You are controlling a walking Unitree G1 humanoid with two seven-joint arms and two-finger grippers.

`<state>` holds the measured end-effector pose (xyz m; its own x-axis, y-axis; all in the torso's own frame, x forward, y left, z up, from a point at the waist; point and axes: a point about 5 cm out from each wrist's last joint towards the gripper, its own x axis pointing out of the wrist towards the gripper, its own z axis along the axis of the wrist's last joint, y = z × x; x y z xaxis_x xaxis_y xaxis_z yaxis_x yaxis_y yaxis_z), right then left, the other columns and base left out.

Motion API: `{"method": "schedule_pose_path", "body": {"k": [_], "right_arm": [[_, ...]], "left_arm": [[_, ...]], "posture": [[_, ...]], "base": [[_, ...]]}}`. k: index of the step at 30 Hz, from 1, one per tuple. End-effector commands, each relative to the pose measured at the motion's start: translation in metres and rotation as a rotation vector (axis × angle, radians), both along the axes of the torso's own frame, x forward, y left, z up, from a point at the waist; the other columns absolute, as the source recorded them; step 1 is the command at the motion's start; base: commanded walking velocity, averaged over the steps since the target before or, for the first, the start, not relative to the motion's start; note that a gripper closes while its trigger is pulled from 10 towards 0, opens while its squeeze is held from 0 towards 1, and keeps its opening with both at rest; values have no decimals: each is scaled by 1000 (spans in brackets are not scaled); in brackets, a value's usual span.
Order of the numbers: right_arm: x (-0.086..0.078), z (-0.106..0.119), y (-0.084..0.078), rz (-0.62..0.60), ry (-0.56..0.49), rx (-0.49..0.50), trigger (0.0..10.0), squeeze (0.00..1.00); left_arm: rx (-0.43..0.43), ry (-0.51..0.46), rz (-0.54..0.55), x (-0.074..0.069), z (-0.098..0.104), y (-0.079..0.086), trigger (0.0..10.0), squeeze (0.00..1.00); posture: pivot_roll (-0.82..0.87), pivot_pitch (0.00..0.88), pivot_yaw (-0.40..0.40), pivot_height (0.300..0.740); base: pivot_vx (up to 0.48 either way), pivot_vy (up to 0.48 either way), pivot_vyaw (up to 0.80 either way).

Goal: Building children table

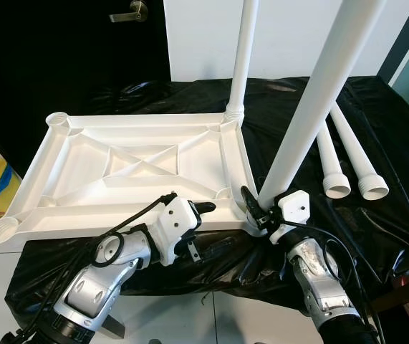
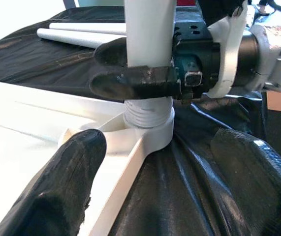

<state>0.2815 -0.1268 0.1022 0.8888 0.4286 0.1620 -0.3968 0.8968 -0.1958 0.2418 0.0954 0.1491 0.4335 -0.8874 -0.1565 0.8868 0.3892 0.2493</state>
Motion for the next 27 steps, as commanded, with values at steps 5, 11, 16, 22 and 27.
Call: {"method": "schedule_pose_path", "body": {"k": [5,11,16,22,27], "right_arm": [[-7,-33,-16,-22,152,-171,10000,0],[-7,-33,-19,24,150,-217,10000,0],[-2,-40,-26,-67,299,-23,10000,0],[2,-39,-25,-111,344,62,10000,0],[2,-40,-26,-131,351,67,10000,0]], "left_arm": [[19,-2,-35,-2,2,1,10000,0],[18,-5,-36,-1,2,0,10000,0],[19,-8,-33,-2,2,0,10000,0],[17,-12,-37,-1,3,-2,10000,0],[16,-10,-46,-1,3,-3,10000,0]], "posture": [[2,46,-7,740],[3,44,-10,740],[3,39,-9,740],[0,35,-6,740],[-2,32,-3,740]], "base": [[0,0,0],[0,0,0],[0,0,0],[0,0,0],[0,0,0]]}}
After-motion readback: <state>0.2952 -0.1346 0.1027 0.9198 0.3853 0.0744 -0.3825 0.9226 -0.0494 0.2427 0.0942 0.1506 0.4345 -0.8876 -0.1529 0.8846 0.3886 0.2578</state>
